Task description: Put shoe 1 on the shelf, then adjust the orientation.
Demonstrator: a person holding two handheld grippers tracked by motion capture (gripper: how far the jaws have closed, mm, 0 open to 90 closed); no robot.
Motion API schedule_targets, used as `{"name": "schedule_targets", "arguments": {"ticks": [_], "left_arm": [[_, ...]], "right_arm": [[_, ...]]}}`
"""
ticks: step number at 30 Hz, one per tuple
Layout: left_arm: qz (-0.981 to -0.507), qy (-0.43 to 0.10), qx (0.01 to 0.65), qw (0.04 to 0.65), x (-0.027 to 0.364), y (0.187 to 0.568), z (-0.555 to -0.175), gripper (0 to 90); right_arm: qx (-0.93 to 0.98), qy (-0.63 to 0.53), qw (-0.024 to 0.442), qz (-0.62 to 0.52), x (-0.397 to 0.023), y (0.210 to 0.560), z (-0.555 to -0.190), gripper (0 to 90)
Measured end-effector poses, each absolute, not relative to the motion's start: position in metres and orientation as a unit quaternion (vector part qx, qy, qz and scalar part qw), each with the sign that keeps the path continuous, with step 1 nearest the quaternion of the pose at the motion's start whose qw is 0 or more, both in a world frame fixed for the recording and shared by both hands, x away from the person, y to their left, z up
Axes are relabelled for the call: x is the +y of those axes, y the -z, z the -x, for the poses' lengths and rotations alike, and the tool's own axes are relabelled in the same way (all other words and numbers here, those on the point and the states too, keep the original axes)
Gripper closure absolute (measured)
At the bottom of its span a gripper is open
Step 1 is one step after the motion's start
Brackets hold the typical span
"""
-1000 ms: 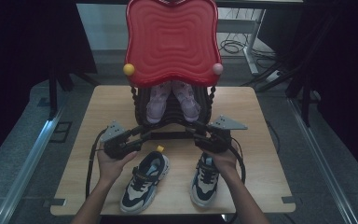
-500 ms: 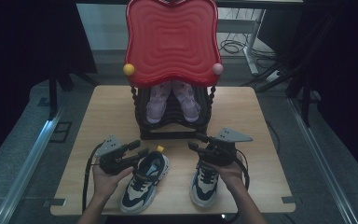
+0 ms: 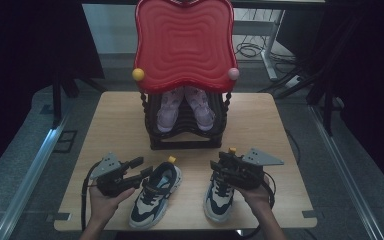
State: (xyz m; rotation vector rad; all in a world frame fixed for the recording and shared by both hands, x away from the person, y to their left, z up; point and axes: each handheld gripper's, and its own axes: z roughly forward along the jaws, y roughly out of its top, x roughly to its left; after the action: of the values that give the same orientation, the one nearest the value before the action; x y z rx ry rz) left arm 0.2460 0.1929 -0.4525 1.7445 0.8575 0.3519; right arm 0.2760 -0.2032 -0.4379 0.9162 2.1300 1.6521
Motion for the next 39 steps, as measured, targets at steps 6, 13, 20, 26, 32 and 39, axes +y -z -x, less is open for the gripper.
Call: {"name": "schedule_targets", "arguments": {"ticks": [6, 13, 20, 26, 32, 39], "left_arm": [[-0.743, -0.138, 0.370, 0.540, 0.202, 0.460, -0.237, 46.4], [-0.745, -0.116, 0.387, 0.531, 0.207, 0.473, -0.236, 46.3], [-0.741, -0.094, 0.383, 0.543, 0.201, 0.477, -0.234, 47.6], [-0.740, -0.101, 0.381, 0.544, 0.203, 0.474, -0.232, 51.4], [-0.745, -0.102, 0.374, 0.543, 0.206, 0.465, -0.229, 50.3], [-0.760, -0.083, 0.363, 0.532, 0.194, 0.468, -0.226, 54.2]], "right_arm": [[0.739, -0.572, 0.141, -0.328, -0.221, 0.447, -0.265, 50.1], [0.738, -0.563, 0.135, -0.348, -0.243, 0.454, -0.263, 48.3], [0.736, -0.565, 0.128, -0.350, -0.250, 0.454, -0.263, 47.0], [0.730, -0.567, 0.137, -0.356, -0.250, 0.454, -0.263, 46.7], [0.725, -0.571, 0.146, -0.357, -0.254, 0.452, -0.261, 46.6], [0.718, -0.571, 0.153, -0.368, -0.257, 0.454, -0.264, 46.5]]}}
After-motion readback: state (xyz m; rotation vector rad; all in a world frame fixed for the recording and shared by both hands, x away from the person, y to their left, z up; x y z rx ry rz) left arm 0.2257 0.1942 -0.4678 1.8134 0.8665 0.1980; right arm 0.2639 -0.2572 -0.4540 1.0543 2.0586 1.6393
